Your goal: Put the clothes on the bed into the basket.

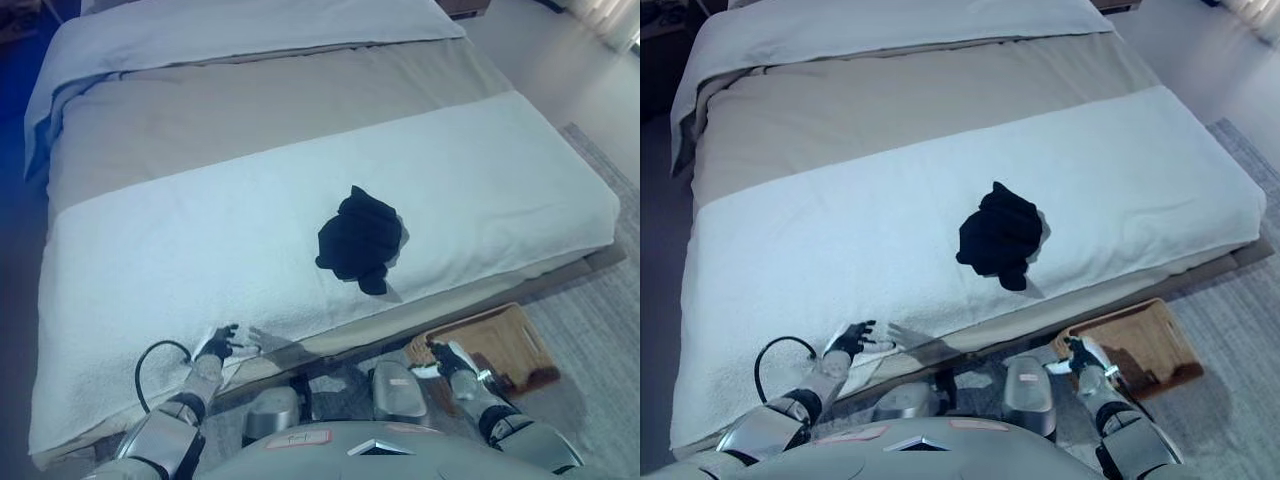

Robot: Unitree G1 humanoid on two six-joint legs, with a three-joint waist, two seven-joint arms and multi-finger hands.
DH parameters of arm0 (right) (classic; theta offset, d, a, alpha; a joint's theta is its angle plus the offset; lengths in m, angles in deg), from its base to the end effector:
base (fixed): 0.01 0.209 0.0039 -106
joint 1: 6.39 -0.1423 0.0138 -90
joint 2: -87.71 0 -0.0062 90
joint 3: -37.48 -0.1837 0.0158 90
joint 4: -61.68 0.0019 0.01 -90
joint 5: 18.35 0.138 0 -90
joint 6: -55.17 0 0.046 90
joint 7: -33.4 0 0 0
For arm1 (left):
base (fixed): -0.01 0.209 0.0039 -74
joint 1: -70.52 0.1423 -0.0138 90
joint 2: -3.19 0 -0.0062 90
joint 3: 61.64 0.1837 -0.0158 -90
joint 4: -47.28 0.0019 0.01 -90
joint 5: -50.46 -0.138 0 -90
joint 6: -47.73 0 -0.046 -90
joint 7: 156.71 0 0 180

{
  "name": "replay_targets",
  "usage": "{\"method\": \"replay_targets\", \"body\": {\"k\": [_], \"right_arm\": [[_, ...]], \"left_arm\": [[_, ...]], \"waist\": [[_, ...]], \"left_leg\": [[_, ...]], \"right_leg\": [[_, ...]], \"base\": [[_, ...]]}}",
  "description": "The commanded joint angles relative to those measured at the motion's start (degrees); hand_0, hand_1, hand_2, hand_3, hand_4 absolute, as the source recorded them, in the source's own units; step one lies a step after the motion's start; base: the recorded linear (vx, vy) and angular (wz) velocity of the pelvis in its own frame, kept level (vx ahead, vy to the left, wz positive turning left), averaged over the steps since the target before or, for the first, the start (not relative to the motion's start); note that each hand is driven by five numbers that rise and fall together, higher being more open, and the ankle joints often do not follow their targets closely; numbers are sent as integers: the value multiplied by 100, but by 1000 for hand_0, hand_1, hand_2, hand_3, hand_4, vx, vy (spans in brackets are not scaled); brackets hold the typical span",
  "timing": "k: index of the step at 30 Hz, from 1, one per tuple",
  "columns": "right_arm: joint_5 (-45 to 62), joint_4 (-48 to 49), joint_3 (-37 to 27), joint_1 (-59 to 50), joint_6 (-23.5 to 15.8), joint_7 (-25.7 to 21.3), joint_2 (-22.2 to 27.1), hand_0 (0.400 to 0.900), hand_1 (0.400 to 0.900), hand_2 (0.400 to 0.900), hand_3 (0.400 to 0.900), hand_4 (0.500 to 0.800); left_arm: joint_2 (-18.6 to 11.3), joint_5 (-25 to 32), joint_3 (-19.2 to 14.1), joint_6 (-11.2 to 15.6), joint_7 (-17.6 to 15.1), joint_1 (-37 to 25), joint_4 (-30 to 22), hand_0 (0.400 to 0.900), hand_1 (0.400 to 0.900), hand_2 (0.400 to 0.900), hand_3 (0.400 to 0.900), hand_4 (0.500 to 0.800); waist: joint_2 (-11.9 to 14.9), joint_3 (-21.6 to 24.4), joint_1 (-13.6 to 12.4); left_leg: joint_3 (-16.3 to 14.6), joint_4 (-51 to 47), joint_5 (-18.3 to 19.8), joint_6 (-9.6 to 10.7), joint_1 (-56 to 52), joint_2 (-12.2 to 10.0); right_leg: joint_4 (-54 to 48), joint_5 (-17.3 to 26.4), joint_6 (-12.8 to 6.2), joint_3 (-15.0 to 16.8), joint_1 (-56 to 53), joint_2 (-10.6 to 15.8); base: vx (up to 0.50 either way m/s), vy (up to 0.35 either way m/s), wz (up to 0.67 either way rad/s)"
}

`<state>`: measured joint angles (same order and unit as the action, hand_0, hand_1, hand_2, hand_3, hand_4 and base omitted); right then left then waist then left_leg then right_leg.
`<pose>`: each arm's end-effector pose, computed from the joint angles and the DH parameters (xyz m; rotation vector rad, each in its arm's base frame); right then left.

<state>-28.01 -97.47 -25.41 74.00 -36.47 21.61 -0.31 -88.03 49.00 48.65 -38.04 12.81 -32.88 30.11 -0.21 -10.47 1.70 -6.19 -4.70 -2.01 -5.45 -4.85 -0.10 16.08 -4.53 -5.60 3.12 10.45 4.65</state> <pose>0.1312 -0.2224 -0.0986 -0.8364 0.9552 0.1419 0.1497 0.2273 -0.0911 0.6240 0.9390 0.0195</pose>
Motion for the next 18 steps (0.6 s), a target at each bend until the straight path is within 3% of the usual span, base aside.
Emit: {"method": "replay_targets", "body": {"k": [1, 3, 9, 13, 18], "right_arm": [[-670, 373, 250, -1035, -62, -457, 499, 900, 900, 900, 900, 800], [-999, 593, 357, -1083, -7, -637, 578, 900, 900, 900, 900, 800], [-1457, 1154, 563, -1569, 13, -1053, 728, 900, 900, 900, 900, 800], [-1517, 1077, 728, -1863, 22, -1179, 746, 900, 900, 900, 900, 800], [-1390, 235, 1089, -2669, 138, -1177, 583, 900, 900, 900, 900, 800]], "left_arm": [[-167, -33, -63, 259, -210, -328, -144, 900, 900, 900, 900, 800], [-164, -45, -103, 262, -275, -261, -186, 900, 900, 900, 900, 800], [5, -75, -104, 238, -415, 184, -22, 900, 900, 900, 900, 800], [47, -78, -91, 197, -462, 223, 101, 900, 900, 900, 900, 800], [116, 136, 78, 211, -447, 163, 215, 900, 900, 900, 900, 800]], "waist": [[124, 68, -32], [190, 96, -67], [117, 169, -204], [61, 121, -288], [-88, -89, -483]], "left_leg": [[131, -30, 205, 479, 7, 198], [269, -30, 280, 509, -52, 216], [531, -30, 283, 626, 148, 116], [654, -30, 239, 696, 426, 45], [767, -30, 55, 788, 1015, 5]], "right_leg": [[-1408, 948, -79, -4, -77, -282], [-1489, 917, -9, 215, -265, -294], [-1850, 995, 121, -218, -455, -272], [-1996, 995, 162, -368, -369, -274], [-2055, 1069, 190, -464, 99, -268]], "base": [[283, -77, 65], [290, -101, 70], [214, -122, 55], [87, -101, 28], [0, -79, 24]]}}
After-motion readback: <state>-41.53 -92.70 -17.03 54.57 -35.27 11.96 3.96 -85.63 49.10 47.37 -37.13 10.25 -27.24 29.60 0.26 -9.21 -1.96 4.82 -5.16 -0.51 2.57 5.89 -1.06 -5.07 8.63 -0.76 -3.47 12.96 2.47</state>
